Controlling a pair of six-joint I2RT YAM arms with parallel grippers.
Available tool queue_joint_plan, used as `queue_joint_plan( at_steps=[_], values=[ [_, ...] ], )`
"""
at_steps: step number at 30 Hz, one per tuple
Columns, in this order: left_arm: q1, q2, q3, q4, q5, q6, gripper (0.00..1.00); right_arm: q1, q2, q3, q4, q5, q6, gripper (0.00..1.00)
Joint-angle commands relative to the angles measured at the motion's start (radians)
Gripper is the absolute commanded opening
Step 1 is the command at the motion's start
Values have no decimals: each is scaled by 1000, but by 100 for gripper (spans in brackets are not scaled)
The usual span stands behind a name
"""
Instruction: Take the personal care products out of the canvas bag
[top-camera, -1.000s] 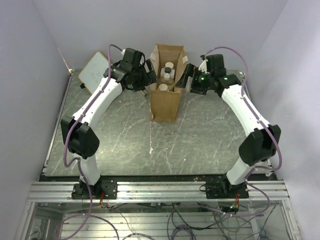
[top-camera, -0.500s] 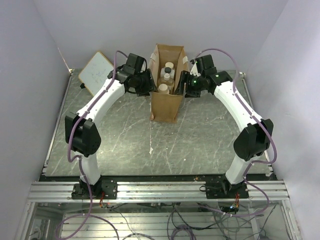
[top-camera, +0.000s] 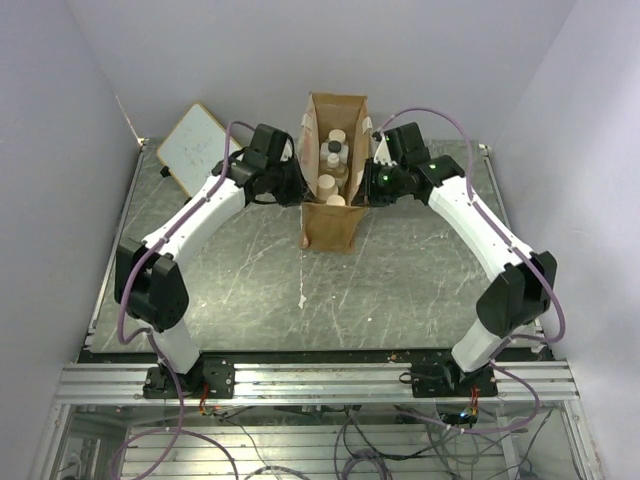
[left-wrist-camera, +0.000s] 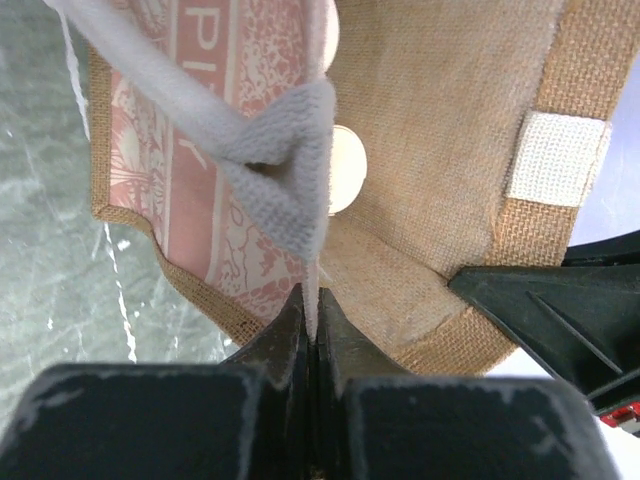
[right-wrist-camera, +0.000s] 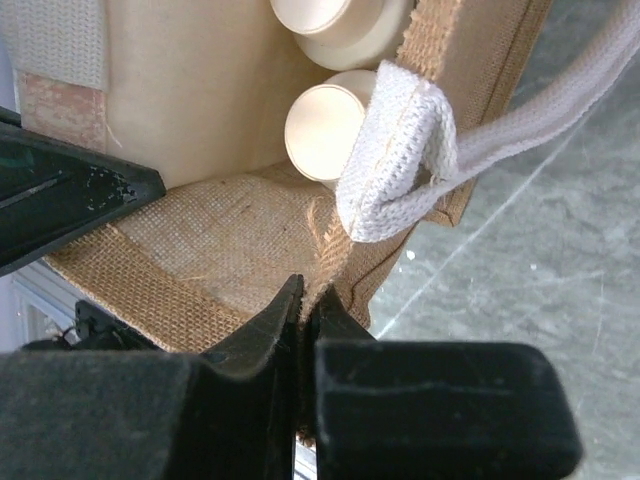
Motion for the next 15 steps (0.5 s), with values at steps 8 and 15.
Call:
queue_joint_plan(
  at_steps=[8, 15],
  values=[
    [-143, -290, -212, 17, 50, -155, 7, 98, -310, -208, -40, -121, 22, 0],
    [-203, -511, -451, 50, 18, -243, 7, 214, -510, -442, 45, -100, 139, 0]
  ],
)
